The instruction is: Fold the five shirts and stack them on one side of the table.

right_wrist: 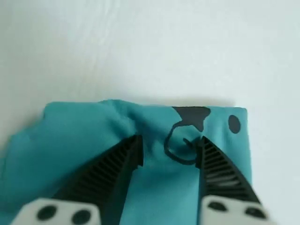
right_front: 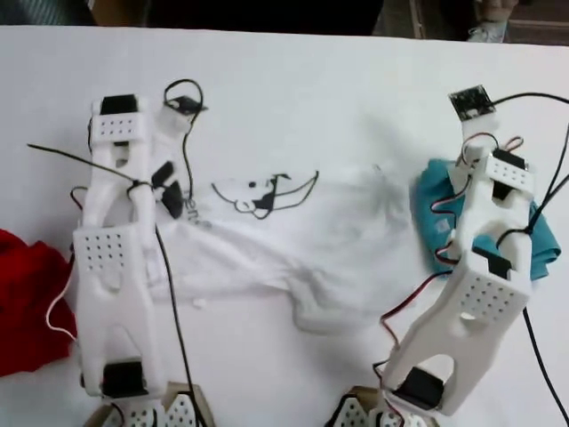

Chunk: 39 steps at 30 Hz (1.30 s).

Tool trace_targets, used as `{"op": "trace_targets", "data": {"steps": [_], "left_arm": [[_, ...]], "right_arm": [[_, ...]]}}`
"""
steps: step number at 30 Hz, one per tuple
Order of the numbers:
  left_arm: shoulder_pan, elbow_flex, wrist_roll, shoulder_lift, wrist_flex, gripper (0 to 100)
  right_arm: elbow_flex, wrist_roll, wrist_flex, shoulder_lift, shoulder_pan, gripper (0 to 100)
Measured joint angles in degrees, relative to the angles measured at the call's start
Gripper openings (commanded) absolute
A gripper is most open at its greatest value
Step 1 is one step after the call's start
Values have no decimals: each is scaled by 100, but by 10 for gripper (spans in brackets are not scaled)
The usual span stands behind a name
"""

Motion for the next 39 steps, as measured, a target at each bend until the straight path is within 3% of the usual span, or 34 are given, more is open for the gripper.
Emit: {"op": "trace_targets", "data": {"steps": [9, 23, 28, 35, 39], "left_arm": [[9, 0, 0, 0, 0, 212], [9, 0, 0, 0, 0, 213], [9, -62, 0, 0, 0, 213], [18, -554, 132, 0, 9, 213], [62, -633, 527, -466, 9, 213]], "right_arm": [[-229, 448, -132, 229, 422, 169], [-712, 492, 97, 264, 1169, 170], [-1178, 396, 765, 273, 1011, 176], [-2848, -835, 2347, 281, 290, 223], [-3930, -1081, 3587, 281, -246, 223]]}}
